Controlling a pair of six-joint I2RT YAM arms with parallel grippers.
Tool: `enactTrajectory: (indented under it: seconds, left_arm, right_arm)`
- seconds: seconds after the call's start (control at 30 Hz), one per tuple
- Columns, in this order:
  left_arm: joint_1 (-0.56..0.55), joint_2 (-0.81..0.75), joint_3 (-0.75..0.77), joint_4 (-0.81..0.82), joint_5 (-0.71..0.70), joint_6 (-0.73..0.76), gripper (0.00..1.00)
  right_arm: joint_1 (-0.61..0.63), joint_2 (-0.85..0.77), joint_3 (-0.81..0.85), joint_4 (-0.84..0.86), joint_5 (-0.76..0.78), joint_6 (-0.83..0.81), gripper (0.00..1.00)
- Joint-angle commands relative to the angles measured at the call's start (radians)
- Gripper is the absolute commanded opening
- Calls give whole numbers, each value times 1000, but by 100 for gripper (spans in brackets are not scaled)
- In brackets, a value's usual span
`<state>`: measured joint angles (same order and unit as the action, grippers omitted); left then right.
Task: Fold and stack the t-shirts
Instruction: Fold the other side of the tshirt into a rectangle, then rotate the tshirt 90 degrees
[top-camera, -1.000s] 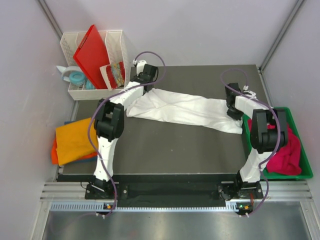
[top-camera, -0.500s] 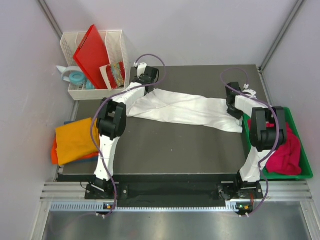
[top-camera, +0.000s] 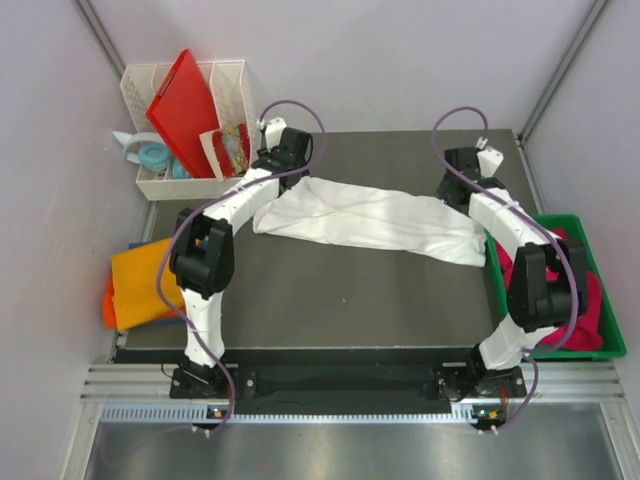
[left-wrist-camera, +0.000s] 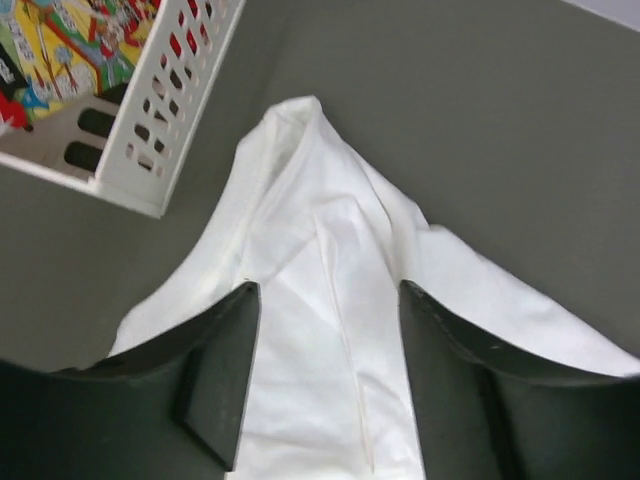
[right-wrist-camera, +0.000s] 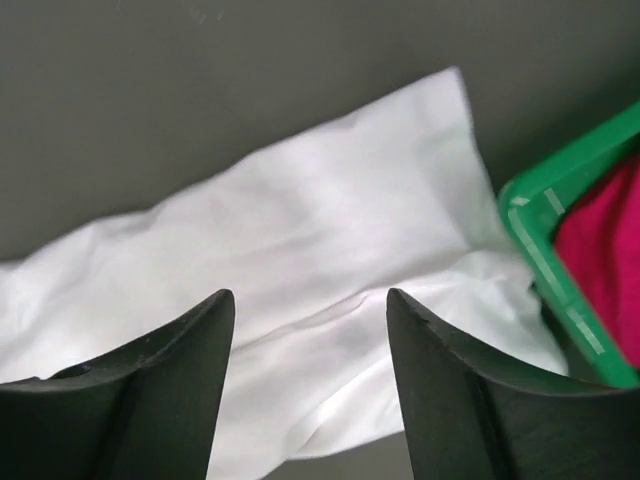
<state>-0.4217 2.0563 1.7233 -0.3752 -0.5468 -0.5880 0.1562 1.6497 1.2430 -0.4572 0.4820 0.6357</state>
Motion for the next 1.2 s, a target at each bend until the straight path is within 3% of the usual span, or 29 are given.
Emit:
enactTrajectory:
  seconds: [0.0,0.07,0.1,0.2,0.23,0.53,0.97,1.17]
  left_arm:
    - [-52,-90,-152,28,68,-59,51]
    - [-84,-117,-200,33,79,-70,42]
    - [-94,-130,-238,32,100,-78,31]
    - [-117,-131,-280,12,119,-102,9]
    - [-120,-131,-289,10,129,-105,8]
    - [-118,-84,-288,-28,108,-107,7]
    - [-52,134,-149,-129,169,-111,10]
    - [-52,131,-177,-145,185,-130,10]
  right_arm:
    - [80,-2,-46,32,-52,-31,47]
    - [80,31,-56,34,-72,-19,33]
    - [80,45,-53,32,-80,-18,24]
    - [80,99,-7,8,-91,-18,12]
    - [80,108,12,2,-92,-18,11]
    - [85,139,45,3,-92,-17,11]
    - [52,272,214,-61,-57,-47,23]
    - [2,446,320,-201,-103,5,17]
